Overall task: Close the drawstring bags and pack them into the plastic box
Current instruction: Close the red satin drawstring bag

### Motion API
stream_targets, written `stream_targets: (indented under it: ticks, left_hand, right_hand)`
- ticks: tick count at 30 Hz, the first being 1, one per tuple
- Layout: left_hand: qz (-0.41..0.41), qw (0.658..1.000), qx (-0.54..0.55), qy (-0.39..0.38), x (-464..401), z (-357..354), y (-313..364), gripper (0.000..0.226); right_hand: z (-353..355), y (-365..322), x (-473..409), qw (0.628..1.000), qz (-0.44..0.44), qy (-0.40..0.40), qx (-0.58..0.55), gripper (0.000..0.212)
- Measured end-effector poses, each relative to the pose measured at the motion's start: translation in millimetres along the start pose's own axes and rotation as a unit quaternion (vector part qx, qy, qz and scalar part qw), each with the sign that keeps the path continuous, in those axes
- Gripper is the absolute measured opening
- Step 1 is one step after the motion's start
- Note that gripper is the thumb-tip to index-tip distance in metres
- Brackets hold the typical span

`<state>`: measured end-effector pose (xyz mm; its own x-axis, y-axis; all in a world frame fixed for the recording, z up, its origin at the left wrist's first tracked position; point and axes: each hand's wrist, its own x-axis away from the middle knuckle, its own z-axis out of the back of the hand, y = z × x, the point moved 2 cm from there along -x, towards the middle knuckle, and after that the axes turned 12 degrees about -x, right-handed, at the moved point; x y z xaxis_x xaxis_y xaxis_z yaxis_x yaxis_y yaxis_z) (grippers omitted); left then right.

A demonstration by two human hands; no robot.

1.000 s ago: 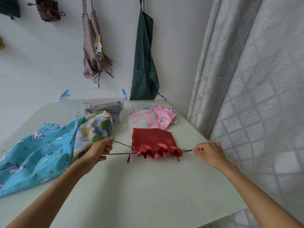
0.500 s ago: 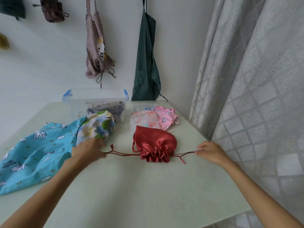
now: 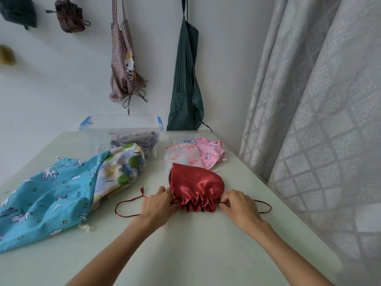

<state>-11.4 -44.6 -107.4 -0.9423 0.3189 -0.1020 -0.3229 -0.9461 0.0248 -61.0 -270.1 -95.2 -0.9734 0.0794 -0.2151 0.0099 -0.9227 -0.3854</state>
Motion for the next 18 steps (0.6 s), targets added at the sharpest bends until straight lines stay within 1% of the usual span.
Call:
stream_targets:
  ticks: [1,3,6,9,11,12,14,16,17,18]
  left_hand:
    - [0.001,1.000,0.019,0.019,-0.9,-0.7,-2.6,0.035]
    - [0.006,0.997,0.053,0.047,-1.0,3.1,-10.7,0.032]
    - [0.003,0.996,0.070,0.053,4.2,11.2,-26.6,0.029]
    - [-0.046,0.995,0.019,0.085,13.5,14.9,-40.2,0.039]
    - [-0.087,0.989,-0.010,0.115,17.0,11.3,-49.5,0.039]
    - [-0.098,0.987,-0.020,0.127,18.1,9.4,-55.6,0.037]
    - [-0.098,0.982,-0.028,0.159,19.9,8.4,-69.6,0.028]
    - [-0.095,0.974,-0.036,0.202,22.0,10.7,-77.4,0.021]
    - [-0.089,0.975,-0.041,0.201,22.5,13.2,-77.0,0.021]
    - [-0.076,0.980,-0.040,0.182,23.0,14.7,-74.8,0.023]
  right_hand:
    - [0.9,0.7,1.4,1.000,0.007,0.005,-0.022,0.014]
    - [3.9,2.5,2.0,0.995,0.004,0.001,-0.104,0.009]
    - [11.8,12.0,2.7,0.978,0.001,0.020,-0.208,0.006]
    - [14.0,14.2,8.8,0.979,0.061,0.022,-0.191,0.008]
    - [16.0,15.7,12.5,0.982,0.089,0.023,-0.162,0.009]
    - [18.2,20.3,12.9,0.983,0.085,0.029,-0.157,0.010]
    - [24.9,35.4,12.2,0.983,0.051,0.037,-0.171,0.012]
    - [29.8,44.6,12.9,0.982,0.027,0.027,-0.184,0.014]
    - [30.3,44.2,12.5,0.983,0.025,0.022,-0.179,0.014]
    - [29.1,42.2,12.7,0.985,0.025,0.018,-0.172,0.013]
